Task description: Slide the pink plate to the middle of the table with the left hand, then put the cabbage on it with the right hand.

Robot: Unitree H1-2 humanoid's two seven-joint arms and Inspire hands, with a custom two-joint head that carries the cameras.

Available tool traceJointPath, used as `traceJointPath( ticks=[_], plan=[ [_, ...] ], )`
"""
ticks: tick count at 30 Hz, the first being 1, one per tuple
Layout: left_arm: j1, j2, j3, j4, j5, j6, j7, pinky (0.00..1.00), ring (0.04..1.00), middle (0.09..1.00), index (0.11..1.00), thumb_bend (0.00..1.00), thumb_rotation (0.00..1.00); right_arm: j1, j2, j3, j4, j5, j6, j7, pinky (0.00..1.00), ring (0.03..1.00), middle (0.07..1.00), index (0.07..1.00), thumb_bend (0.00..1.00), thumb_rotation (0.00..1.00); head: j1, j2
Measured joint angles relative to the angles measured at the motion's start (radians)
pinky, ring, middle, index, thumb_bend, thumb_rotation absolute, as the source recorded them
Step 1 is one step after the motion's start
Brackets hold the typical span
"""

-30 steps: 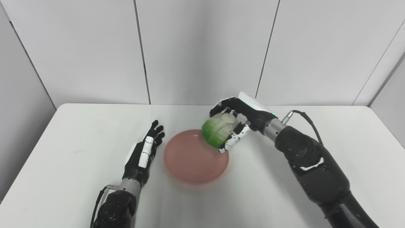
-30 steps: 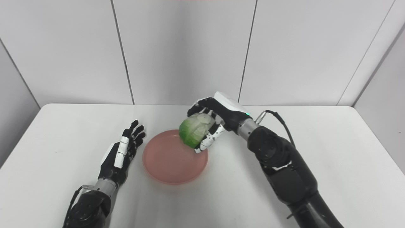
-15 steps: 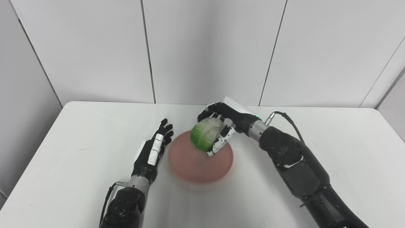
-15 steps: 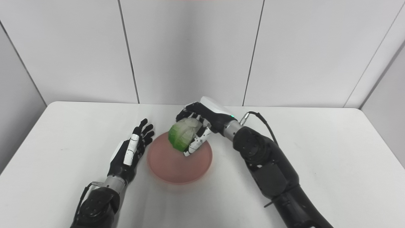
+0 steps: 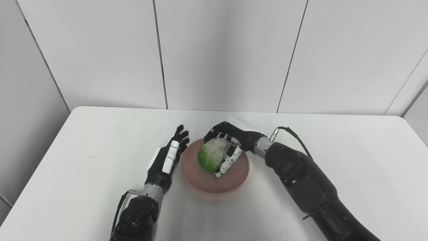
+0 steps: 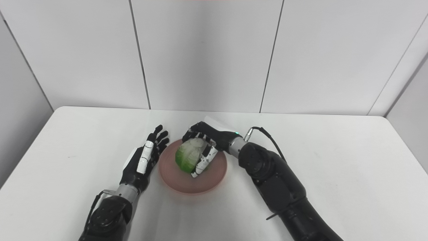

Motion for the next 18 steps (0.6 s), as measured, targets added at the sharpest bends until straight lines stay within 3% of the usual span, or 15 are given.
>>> traceJointPath(
  ticks=[18],
  plan=[
    [-0.002, -0.006, -0.008, 0.003, 0.007, -0.001, 0.004, 0.95, 0.975, 0.99, 0.993, 0.76, 1.0, -0.001, 0.012, 0.053, 0.011, -0.055, -0.02, -0.03, 0.43, 0.477, 0.475, 0.496, 0.53, 0.0, 0.008, 0.008]
  ],
)
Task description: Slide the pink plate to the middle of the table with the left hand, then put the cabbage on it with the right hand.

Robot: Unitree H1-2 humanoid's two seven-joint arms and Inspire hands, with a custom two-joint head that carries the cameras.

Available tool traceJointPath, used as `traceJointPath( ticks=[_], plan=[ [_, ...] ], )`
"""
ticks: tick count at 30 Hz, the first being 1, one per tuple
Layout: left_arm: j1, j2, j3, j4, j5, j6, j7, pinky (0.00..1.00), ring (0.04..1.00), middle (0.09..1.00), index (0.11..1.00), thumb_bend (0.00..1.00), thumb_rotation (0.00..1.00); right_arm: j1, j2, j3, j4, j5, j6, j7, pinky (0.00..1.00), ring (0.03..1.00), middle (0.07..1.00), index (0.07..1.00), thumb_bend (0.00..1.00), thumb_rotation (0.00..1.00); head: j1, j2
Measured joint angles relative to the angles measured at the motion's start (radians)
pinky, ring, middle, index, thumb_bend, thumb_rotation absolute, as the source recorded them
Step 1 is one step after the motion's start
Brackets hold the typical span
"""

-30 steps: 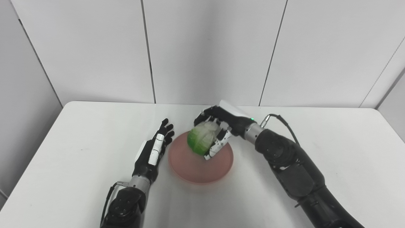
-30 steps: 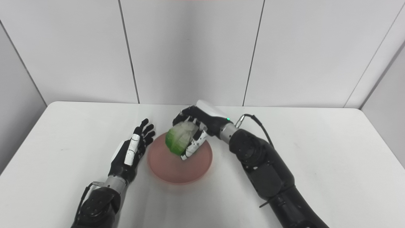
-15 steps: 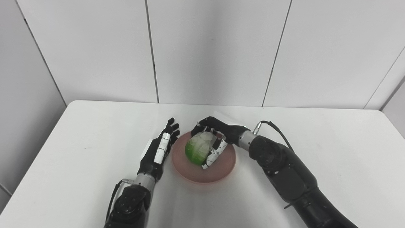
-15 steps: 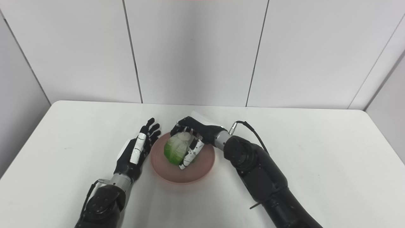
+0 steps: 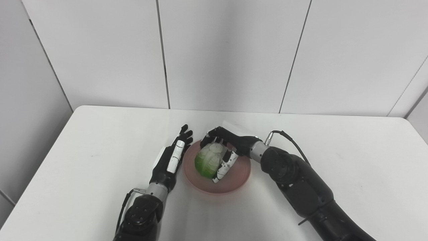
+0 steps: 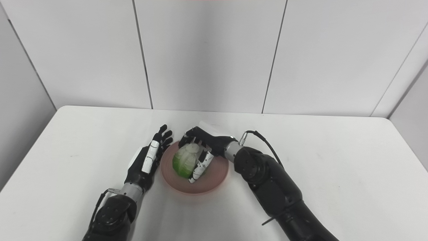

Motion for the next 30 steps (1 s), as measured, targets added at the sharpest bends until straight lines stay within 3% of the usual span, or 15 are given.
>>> traceJointPath(
  ticks=[13, 14, 15, 16, 17, 21, 30],
  plan=[
    [-0.001, -0.001, -0.005, 0.0, 0.001, 0.0, -0.006, 0.96, 0.976, 0.986, 0.991, 0.76, 1.0, -0.004, -0.002, 0.028, -0.019, -0.031, 0.003, 0.011, 0.53, 0.564, 0.484, 0.504, 0.53, 0.0, -0.002, 0.009],
    [-0.001, 0.0, -0.005, 0.0, 0.006, 0.0, -0.006, 0.96, 0.976, 0.984, 0.989, 0.77, 1.0, -0.005, -0.003, 0.028, -0.023, -0.034, 0.006, 0.016, 0.56, 0.6, 0.589, 0.499, 0.52, 0.08, -0.002, 0.009],
    [-0.001, 0.0, -0.006, 0.0, 0.006, 0.0, -0.006, 0.95, 0.975, 0.983, 0.988, 0.77, 1.0, -0.006, -0.003, 0.029, -0.025, -0.036, 0.01, 0.02, 0.57, 0.612, 0.624, 0.497, 0.52, 0.11, -0.002, 0.009],
    [-0.001, 0.0, -0.006, 0.0, 0.007, 0.0, -0.006, 0.94, 0.969, 0.979, 0.982, 0.77, 1.0, -0.007, -0.004, 0.032, -0.029, -0.039, 0.019, 0.026, 0.62, 0.676, 0.704, 0.644, 0.68, 0.1, -0.002, 0.011],
    [-0.001, 0.0, -0.006, -0.001, 0.007, 0.0, -0.005, 0.95, 0.97, 0.982, 0.986, 0.76, 1.0, -0.01, -0.007, 0.036, -0.036, -0.044, 0.029, 0.037, 0.65, 0.713, 0.747, 0.711, 0.74, 0.1, -0.002, 0.011],
    [-0.001, 0.0, -0.009, 0.0, 0.009, 0.0, -0.005, 0.95, 0.97, 0.984, 0.992, 0.74, 1.0, -0.022, -0.024, 0.068, -0.06, -0.071, 0.073, 0.112, 0.67, 0.751, 0.786, 0.761, 0.78, 0.11, -0.003, 0.011],
    [0.0, 0.0, -0.012, -0.005, 0.01, 0.001, -0.006, 0.97, 0.982, 0.991, 0.998, 0.76, 1.0, -0.024, -0.043, 0.068, -0.107, -0.104, 0.134, 0.175, 0.73, 0.807, 0.827, 0.801, 0.86, 0.17, -0.005, 0.014]
  ],
)
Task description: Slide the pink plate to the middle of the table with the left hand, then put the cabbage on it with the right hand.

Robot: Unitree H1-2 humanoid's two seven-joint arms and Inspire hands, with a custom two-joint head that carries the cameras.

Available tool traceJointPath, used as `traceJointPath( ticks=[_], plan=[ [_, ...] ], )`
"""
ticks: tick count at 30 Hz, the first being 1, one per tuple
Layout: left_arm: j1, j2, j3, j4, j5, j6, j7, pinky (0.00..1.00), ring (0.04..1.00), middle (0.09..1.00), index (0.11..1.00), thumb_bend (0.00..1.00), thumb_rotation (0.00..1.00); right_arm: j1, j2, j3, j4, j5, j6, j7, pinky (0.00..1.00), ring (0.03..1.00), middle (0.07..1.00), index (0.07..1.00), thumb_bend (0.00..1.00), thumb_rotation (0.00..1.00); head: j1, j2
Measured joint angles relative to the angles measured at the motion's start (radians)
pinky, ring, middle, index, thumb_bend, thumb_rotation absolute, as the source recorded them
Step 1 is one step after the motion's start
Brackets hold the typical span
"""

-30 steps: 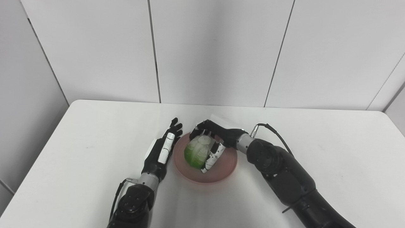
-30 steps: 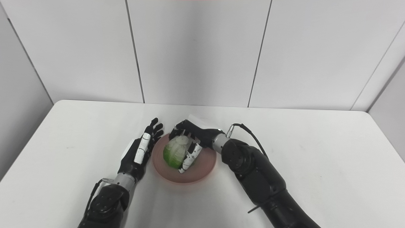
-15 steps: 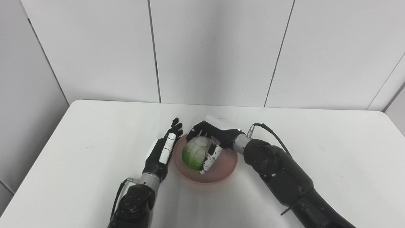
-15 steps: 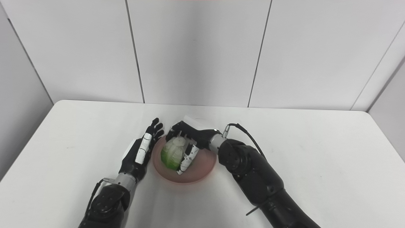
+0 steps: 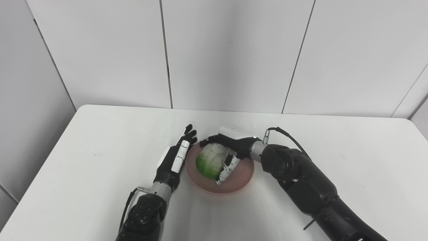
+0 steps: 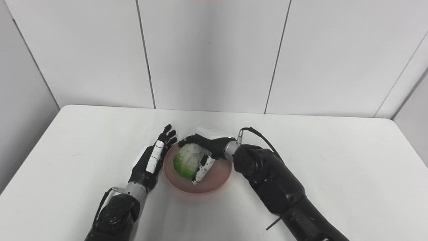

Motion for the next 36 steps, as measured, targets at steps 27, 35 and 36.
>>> traceJointPath(
  ticks=[27, 35, 36],
  plan=[
    [0.002, -0.002, 0.007, -0.003, -0.005, 0.001, -0.001, 0.94, 0.95, 0.966, 0.966, 0.79, 1.0, -0.029, -0.067, -0.136, -0.263, 0.11, 0.135, 0.122, 0.85, 0.923, 0.949, 0.969, 1.0, 0.36, -0.02, -0.012],
    [0.002, -0.004, 0.01, 0.0, -0.005, 0.001, -0.001, 0.93, 0.951, 0.963, 0.965, 0.77, 1.0, -0.033, -0.11, -0.178, -0.262, 0.161, 0.156, 0.13, 0.83, 0.947, 0.986, 0.999, 1.0, 0.6, -0.028, -0.025],
    [0.002, -0.004, 0.011, 0.0, -0.005, 0.001, -0.001, 0.94, 0.952, 0.961, 0.964, 0.76, 1.0, -0.032, -0.113, -0.182, -0.262, 0.158, 0.163, 0.129, 0.81, 0.942, 0.988, 1.0, 1.0, 0.66, -0.028, -0.025]
  ],
)
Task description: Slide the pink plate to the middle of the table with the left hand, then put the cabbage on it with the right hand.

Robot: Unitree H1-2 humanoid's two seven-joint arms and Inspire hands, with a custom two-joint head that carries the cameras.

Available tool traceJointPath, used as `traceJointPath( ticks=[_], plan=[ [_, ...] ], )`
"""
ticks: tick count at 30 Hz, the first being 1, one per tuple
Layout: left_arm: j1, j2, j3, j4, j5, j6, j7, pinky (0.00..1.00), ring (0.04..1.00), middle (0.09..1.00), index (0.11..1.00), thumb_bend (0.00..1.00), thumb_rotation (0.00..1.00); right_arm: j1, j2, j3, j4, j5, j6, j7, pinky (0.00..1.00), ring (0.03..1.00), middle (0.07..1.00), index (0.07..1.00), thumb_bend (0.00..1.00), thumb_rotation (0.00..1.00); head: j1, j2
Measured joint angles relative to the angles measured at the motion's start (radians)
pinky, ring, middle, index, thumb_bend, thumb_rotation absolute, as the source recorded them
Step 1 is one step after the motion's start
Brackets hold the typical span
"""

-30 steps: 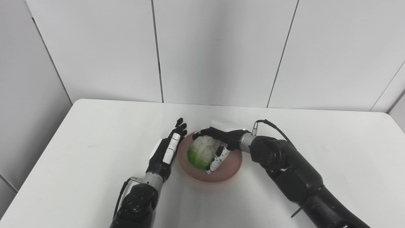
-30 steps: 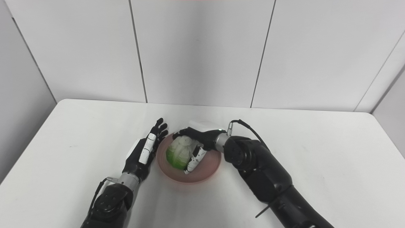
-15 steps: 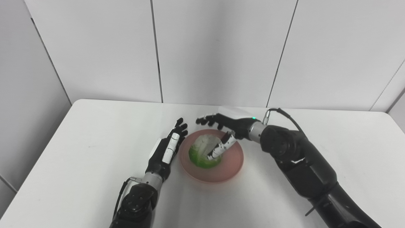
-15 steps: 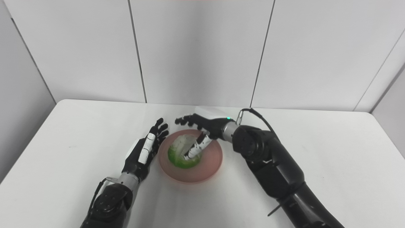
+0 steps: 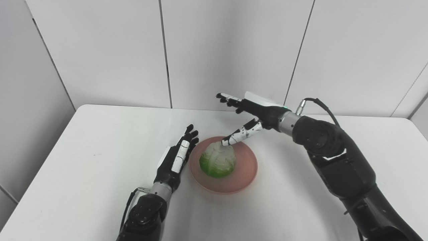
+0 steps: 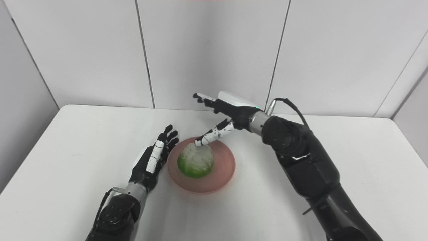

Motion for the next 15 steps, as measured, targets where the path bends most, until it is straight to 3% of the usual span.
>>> traceJointPath(
  ticks=[2, 3, 5, 6, 10, 15],
  plan=[
    [0.0, 0.0, 0.001, 0.0, -0.006, 0.0, -0.001, 0.94, 0.951, 0.959, 0.962, 0.75, 1.0, 0.012, -0.004, -0.017, -0.001, -0.003, 0.002, -0.031, 0.79, 0.942, 0.99, 1.0, 1.0, 0.73, -0.003, -0.005],
    [0.0, 0.0, 0.001, 0.0, -0.009, 0.0, -0.003, 0.93, 0.941, 0.953, 0.956, 0.74, 1.0, 0.025, -0.001, -0.038, -0.002, 0.0, 0.002, -0.055, 0.81, 0.949, 0.997, 1.0, 1.0, 0.83, -0.005, -0.008],
    [0.001, 0.0, 0.004, -0.001, -0.016, 0.0, -0.006, 0.92, 0.936, 0.95, 0.953, 0.74, 1.0, 0.061, 0.005, -0.068, -0.001, 0.005, 0.002, -0.103, 0.81, 0.951, 0.999, 1.0, 1.0, 0.88, -0.008, -0.009],
    [0.002, 0.0, 0.008, -0.002, -0.017, 0.0, -0.006, 0.94, 0.945, 0.962, 0.964, 0.76, 1.0, 0.082, 0.007, -0.079, -0.001, 0.006, 0.004, -0.119, 0.88, 0.988, 1.0, 1.0, 0.95, 0.97, -0.009, -0.012],
    [0.008, 0.001, 0.007, -0.01, -0.008, 0.0, -0.003, 0.99, 0.981, 0.995, 0.995, 0.79, 1.0, 0.195, 0.046, -0.156, -0.006, 0.058, 0.035, -0.184, 0.98, 0.999, 1.0, 1.0, 0.87, 1.0, -0.012, -0.014],
    [0.034, -0.012, 0.005, -0.047, 0.04, -0.001, 0.041, 1.0, 1.0, 1.0, 1.0, 0.77, 1.0, 0.302, 0.156, -0.293, 0.017, 0.198, 0.017, -0.32, 0.97, 1.0, 1.0, 1.0, 0.75, 1.0, -0.014, -0.02]
  ],
)
